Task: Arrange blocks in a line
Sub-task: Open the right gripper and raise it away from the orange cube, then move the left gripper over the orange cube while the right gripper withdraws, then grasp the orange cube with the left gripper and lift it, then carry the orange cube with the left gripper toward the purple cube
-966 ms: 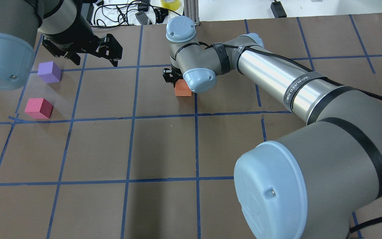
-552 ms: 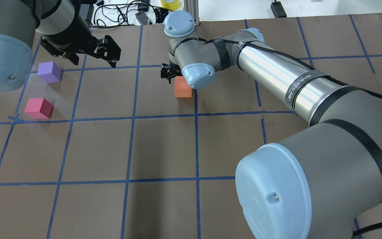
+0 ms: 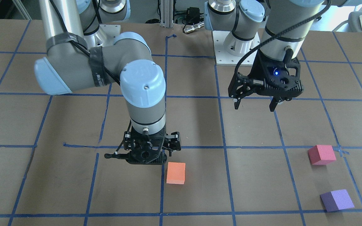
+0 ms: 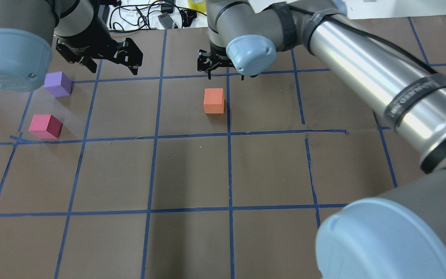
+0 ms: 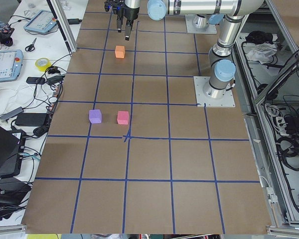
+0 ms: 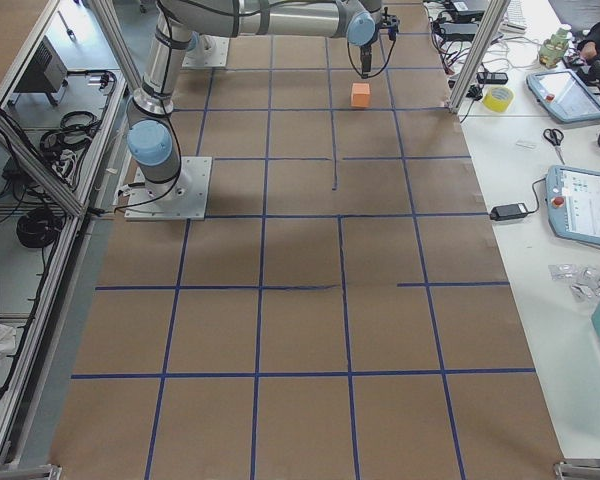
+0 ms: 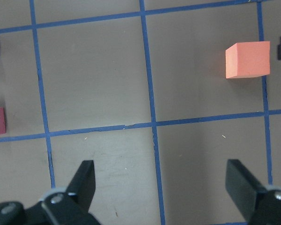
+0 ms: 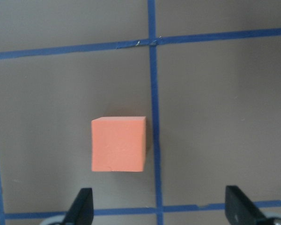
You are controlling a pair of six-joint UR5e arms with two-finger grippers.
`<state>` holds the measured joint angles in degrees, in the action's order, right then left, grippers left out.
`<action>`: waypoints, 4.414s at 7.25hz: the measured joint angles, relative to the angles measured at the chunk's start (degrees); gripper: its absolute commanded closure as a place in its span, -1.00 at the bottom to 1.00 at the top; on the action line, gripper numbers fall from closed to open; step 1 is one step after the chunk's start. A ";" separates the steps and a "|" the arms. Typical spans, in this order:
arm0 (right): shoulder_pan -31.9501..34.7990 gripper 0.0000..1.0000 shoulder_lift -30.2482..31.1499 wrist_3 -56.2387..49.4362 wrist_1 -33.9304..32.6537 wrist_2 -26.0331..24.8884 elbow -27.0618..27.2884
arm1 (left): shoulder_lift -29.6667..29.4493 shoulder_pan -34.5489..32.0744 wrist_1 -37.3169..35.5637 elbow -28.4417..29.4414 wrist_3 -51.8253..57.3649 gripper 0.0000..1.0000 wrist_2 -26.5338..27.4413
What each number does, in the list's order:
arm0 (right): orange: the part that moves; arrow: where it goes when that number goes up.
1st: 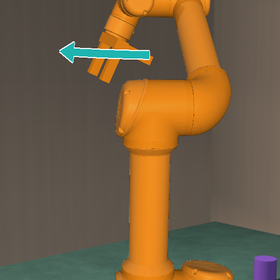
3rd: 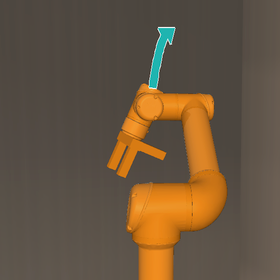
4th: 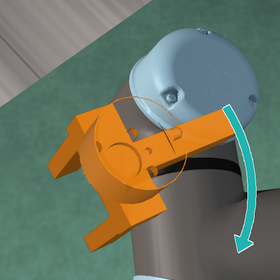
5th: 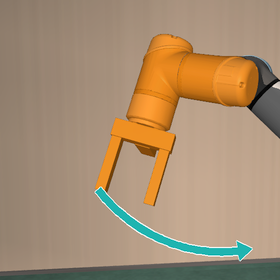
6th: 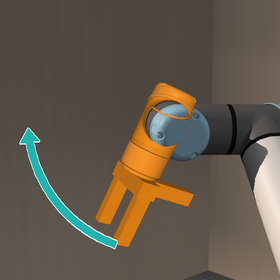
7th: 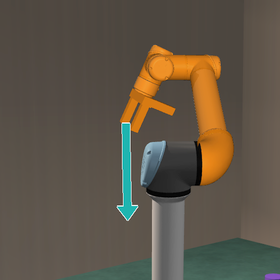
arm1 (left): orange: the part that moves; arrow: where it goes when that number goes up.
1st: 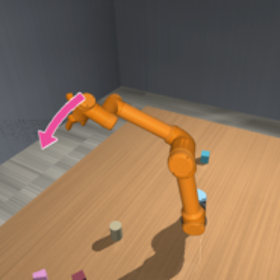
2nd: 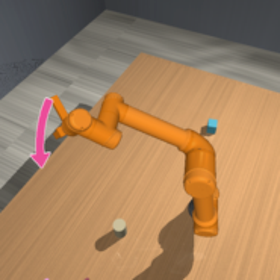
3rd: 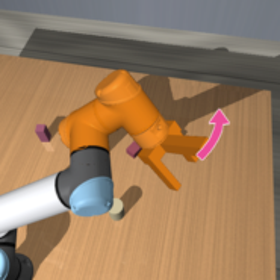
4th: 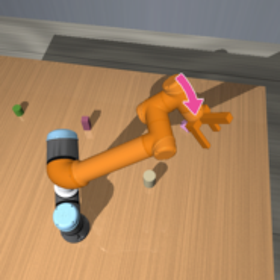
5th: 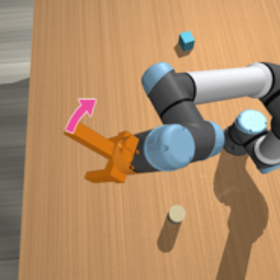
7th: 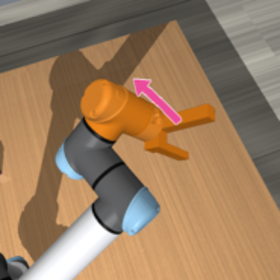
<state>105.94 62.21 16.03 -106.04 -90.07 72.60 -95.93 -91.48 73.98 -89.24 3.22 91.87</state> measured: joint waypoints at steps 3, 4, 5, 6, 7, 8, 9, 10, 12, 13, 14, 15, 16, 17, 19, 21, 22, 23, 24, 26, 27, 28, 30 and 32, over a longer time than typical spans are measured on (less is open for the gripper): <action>-8.44 -0.93 8.67 -11.97 7.28 -0.78 2.99 | -7.08 -1.79 -7.89 1.00 -3.14 -1.00 -4.74; -10.64 -1.00 10.73 -15.68 6.86 -1.09 5.60 | -9.92 -3.31 -10.27 1.42 -4.12 -1.00 -4.99; -13.00 -1.00 12.24 -18.88 4.51 -1.05 8.57 | -13.24 -5.07 -13.96 2.01 -5.75 -1.00 -4.81; -14.87 -1.00 12.99 -20.98 1.57 -0.77 10.84 | -16.89 -7.41 -17.49 3.00 -8.83 -1.00 -4.24; -15.87 -1.00 13.36 -22.08 -0.61 -0.70 12.17 | -20.52 -9.66 -19.96 4.66 -11.97 -1.00 -3.12; -16.24 -1.00 13.54 -22.55 -1.48 -0.90 12.76 | -23.68 -11.13 -21.11 6.52 -13.93 -1.00 -2.09; -16.37 -1.00 13.63 -22.72 -1.69 -1.03 12.99 | -26.56 -12.04 -21.98 7.82 -14.93 -1.00 -1.58; -16.42 -1.00 13.67 -22.77 -1.64 -1.11 13.08 | -28.68 -12.82 -22.80 8.28 -15.63 -1.00 -1.31; -16.46 -1.00 13.75 -22.82 -1.52 -1.12 13.16 | -31.03 -14.17 -23.46 8.44 -17.56 -1.00 0.14; -16.46 -1.00 13.76 -22.84 -1.48 -1.12 13.18 | -31.87 -14.48 -23.54 8.30 -18.42 -1.00 0.54; -16.47 -1.00 13.76 -22.84 -1.48 -1.12 13.18 | -32.69 -14.67 -23.74 7.73 -19.61 -0.43 0.71; -16.46 -1.00 13.75 -22.86 -1.51 -1.14 13.18 | -33.32 -14.96 -24.67 6.97 -21.50 0.24 0.77; -16.47 -1.00 13.74 -22.88 -1.53 -1.04 13.18 | -33.65 -15.49 -26.06 6.46 -23.26 0.91 0.80; -16.47 -1.00 13.73 -22.88 -1.54 -0.93 13.18 | -33.67 -15.79 -26.81 6.30 -23.84 1.00 0.85; -16.49 -1.00 13.75 -22.88 -1.59 -1.01 13.12 | -32.25 -15.72 -27.08 6.26 -22.81 1.00 0.99; -16.42 -1.00 14.55 -22.70 -0.98 -1.12 12.91 | -28.26 -11.88 -24.98 6.45 -19.56 1.00 1.84; -16.35 -1.00 15.36 -22.64 0.06 -1.11 12.95 | -26.05 -8.08 -23.20 6.21 -17.59 1.00 1.40; -16.38 -1.00 15.62 -22.71 0.62 -1.16 13.03 | -24.05 -3.26 -21.15 5.80 -14.52 1.00 -0.16; -16.47 -1.00 15.46 -22.81 0.82 -1.21 13.22 | -22.43 1.50 -19.33 5.59 -9.82 1.00 -1.58; -16.54 -1.00 14.69 -22.57 0.34 -1.24 13.95 | -21.00 10.29 -16.78 5.87 1.70 1.00 -2.81; -16.55 -1.00 14.90 -22.17 -0.02 -1.20 14.12 | -21.52 15.11 -16.65 6.12 8.58 1.00 -4.05; -16.54 -1.00 15.68 -21.91 -0.06 -1.17 14.19 | -22.48 19.61 -16.76 6.80 15.11 1.00 -5.02; -16.37 -1.00 17.85 -21.74 1.85 -1.09 14.32 | -23.98 24.72 -16.84 8.25 23.24 1.00 -5.72; -16.31 -1.00 21.81 -21.70 8.17 -0.84 14.32 | -26.18 27.42 -16.90 8.82 27.42 1.00 -6.03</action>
<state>89.63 84.02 -5.67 -97.87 -90.91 86.92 -122.11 -64.06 57.09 -80.42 30.65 85.84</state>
